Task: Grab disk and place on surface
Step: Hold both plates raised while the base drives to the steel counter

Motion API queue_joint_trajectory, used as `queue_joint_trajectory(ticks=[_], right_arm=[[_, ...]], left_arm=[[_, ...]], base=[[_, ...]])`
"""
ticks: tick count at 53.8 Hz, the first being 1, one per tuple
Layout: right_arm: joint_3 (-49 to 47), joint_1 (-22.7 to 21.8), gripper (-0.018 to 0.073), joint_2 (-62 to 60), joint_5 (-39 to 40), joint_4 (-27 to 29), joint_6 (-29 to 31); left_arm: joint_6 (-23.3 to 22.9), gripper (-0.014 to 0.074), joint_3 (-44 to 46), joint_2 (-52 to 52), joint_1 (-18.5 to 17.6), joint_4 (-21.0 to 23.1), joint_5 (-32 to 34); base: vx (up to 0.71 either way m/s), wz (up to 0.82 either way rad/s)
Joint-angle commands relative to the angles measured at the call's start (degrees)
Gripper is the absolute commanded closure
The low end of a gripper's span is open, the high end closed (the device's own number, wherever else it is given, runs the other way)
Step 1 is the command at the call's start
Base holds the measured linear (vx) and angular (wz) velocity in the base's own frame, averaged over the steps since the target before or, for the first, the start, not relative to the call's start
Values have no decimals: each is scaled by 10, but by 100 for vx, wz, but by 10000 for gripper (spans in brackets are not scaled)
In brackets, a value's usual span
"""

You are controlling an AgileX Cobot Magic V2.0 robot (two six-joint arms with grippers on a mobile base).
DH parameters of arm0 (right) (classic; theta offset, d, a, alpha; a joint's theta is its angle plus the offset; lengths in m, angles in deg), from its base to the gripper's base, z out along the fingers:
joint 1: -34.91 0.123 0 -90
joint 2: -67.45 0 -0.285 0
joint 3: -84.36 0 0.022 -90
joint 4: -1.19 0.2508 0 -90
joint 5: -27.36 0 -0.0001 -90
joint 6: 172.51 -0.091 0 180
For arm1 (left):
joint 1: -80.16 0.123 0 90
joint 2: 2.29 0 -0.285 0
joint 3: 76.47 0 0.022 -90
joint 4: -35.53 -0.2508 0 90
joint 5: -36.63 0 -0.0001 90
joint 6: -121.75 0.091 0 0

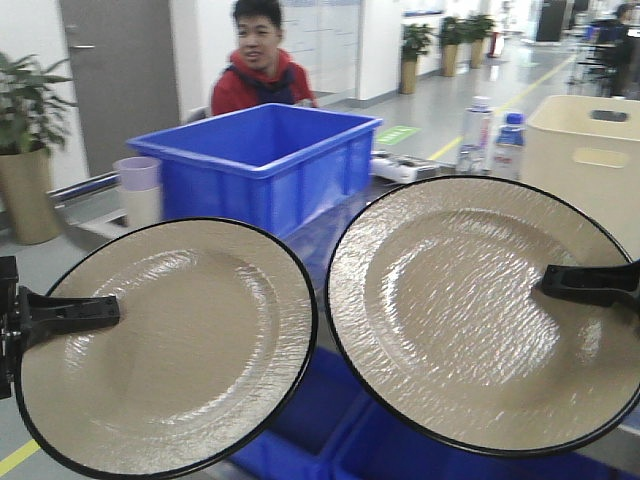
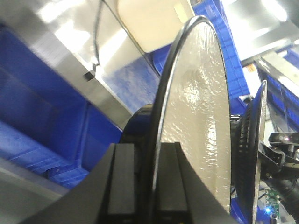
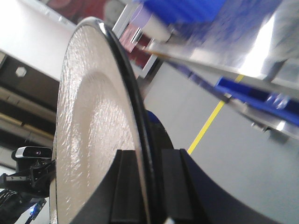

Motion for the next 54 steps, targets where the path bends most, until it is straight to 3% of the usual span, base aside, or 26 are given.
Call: queue_joint_trajectory(ticks=[1, 54], right_arm=[[-19, -4, 568, -15, -4, 78, 2], [-19, -4, 568, -15, -4, 78, 2]], left_arm=[[-10, 598, 16, 26, -3, 79, -47], [-10, 598, 16, 26, -3, 79, -46]], base=[[32, -53], [29, -47]])
